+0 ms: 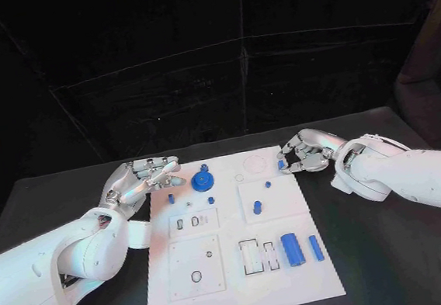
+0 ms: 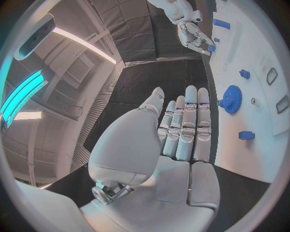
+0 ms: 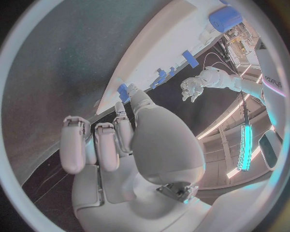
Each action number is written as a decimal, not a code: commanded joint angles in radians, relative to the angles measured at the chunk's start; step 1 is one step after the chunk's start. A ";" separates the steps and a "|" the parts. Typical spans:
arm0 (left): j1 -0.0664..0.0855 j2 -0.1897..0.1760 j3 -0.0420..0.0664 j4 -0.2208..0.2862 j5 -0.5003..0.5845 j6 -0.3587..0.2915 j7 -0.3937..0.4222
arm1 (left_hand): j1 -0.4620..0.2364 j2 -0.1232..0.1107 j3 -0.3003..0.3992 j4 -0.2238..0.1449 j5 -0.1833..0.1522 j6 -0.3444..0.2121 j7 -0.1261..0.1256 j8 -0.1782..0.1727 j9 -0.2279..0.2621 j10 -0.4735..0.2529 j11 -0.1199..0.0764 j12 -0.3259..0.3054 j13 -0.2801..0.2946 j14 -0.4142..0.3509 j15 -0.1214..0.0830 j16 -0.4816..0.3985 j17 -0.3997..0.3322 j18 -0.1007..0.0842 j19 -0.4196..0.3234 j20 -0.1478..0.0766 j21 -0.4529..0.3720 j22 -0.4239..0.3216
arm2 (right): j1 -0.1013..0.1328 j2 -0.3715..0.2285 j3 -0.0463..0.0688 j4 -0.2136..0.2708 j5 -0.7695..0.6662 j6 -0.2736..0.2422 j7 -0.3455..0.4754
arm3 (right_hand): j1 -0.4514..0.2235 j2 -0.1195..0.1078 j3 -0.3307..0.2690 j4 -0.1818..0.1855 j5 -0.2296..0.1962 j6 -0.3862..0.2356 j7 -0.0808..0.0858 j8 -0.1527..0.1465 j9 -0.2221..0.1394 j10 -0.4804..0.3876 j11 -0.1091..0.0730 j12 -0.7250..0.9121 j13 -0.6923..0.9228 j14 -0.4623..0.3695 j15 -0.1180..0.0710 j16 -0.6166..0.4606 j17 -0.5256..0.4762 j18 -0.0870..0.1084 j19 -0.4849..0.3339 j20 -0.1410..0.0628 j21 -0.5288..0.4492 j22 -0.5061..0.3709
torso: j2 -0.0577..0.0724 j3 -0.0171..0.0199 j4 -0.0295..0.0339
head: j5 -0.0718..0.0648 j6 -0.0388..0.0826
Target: Assemble the parts on the task board
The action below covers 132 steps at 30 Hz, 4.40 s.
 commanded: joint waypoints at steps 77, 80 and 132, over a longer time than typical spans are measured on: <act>0.011 -0.002 0.001 -0.025 0.005 -0.002 0.007 | 0.000 0.015 0.003 -0.009 0.002 0.012 -0.003 -0.008 0.000 0.012 0.000 -0.010 -0.001 0.003 -0.002 -0.010 0.004 0.013 0.006 0.002 -0.005 -0.003 | -0.022 0.336 -0.034 0.171 -0.327 0.028 -0.306 | -0.037 0.051 0.158 -0.062 -0.057 0.124 -0.035 0.027 -0.005 0.024 -0.036 0.018 0.096 0.086 -0.034 0.006 0.170 -0.021 0.010 -0.035 0.008 0.029 | -0.028 -0.0169 0.0090 | 0.080 -0.056; 0.011 -0.001 0.001 -0.024 0.005 -0.001 0.007 | 0.000 0.015 0.003 -0.009 0.002 0.012 -0.003 -0.008 0.000 0.012 0.000 -0.010 -0.001 0.003 -0.002 -0.010 0.004 0.013 0.006 0.002 -0.005 -0.003 | -0.028 0.341 -0.034 0.167 -0.332 0.029 -0.311 | -0.039 0.050 0.160 -0.062 -0.059 0.124 -0.035 0.027 -0.005 0.024 -0.036 0.018 0.096 0.086 -0.034 0.007 0.170 -0.021 0.010 -0.035 0.008 0.029 | -0.028 -0.0165 0.0097 | 0.080 -0.058; 0.011 0.002 0.001 -0.028 0.005 0.003 0.003 | 0.000 0.015 0.003 -0.010 0.002 0.015 -0.004 -0.009 0.000 0.015 -0.001 -0.011 -0.001 0.003 -0.002 -0.012 0.006 0.013 0.007 0.001 -0.006 -0.003 | -0.037 0.334 -0.035 0.164 -0.402 0.115 -0.402 | -0.112 -0.010 0.162 -0.058 -0.064 0.092 -0.022 0.002 -0.008 0.004 -0.024 -0.013 0.072 0.085 -0.025 0.002 0.161 -0.020 0.005 -0.028 0.002 0.020 | -0.028 -0.0161 0.0100 | 0.079 -0.075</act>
